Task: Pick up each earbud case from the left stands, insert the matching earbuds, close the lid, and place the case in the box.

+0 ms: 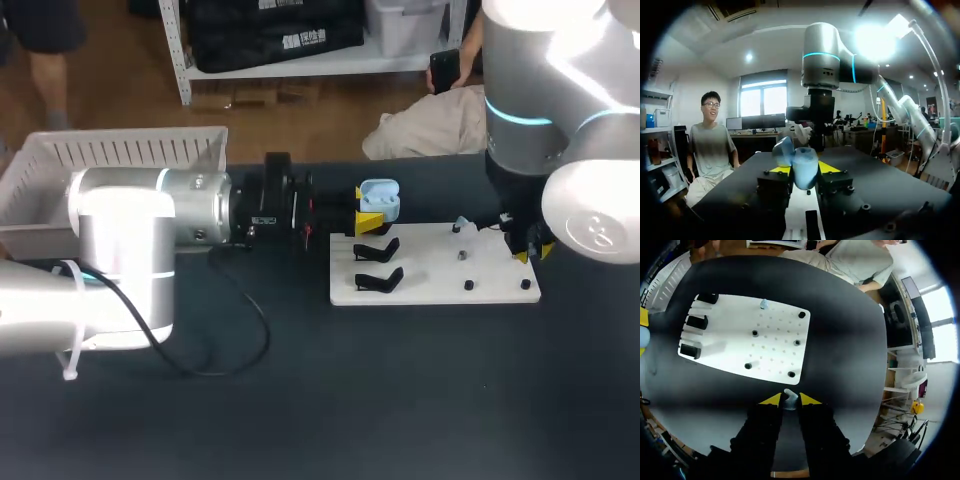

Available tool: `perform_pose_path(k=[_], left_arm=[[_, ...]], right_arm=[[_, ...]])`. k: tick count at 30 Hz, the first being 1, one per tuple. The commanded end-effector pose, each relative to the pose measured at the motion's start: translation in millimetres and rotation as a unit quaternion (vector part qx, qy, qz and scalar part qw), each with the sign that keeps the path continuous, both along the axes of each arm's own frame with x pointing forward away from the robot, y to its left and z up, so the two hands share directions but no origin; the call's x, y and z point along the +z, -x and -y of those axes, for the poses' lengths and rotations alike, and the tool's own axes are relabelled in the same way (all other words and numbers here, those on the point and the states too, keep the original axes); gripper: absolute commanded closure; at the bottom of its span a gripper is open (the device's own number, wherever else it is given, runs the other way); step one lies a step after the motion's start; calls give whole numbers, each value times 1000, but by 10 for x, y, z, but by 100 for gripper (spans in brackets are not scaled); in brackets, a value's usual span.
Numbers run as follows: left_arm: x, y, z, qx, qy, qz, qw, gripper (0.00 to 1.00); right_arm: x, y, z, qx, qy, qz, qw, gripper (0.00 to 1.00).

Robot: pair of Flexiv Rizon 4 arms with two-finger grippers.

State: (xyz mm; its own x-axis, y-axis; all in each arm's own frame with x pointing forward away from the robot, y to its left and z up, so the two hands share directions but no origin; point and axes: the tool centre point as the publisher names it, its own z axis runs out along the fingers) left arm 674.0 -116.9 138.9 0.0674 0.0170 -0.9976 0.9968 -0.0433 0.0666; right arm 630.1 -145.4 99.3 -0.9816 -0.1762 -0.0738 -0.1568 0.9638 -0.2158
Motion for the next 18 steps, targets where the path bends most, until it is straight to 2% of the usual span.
perform_pose_path(k=[1,6,10,18], left_arm=[[-11,14,2,3,2,2,1000,100],[-11,14,2,3,2,2,1000,100],[-11,14,2,3,2,2,1000,100],[-11,14,2,3,2,2,1000,100]], right_arm=[[481,143,-192,-9,1,1,1000,100],[867,202,-559,-14,-20,13,1000,100],[1062,224,-898,-5,-23,17,1000,100],[1122,167,-1392,20,-14,8,1000,100]])
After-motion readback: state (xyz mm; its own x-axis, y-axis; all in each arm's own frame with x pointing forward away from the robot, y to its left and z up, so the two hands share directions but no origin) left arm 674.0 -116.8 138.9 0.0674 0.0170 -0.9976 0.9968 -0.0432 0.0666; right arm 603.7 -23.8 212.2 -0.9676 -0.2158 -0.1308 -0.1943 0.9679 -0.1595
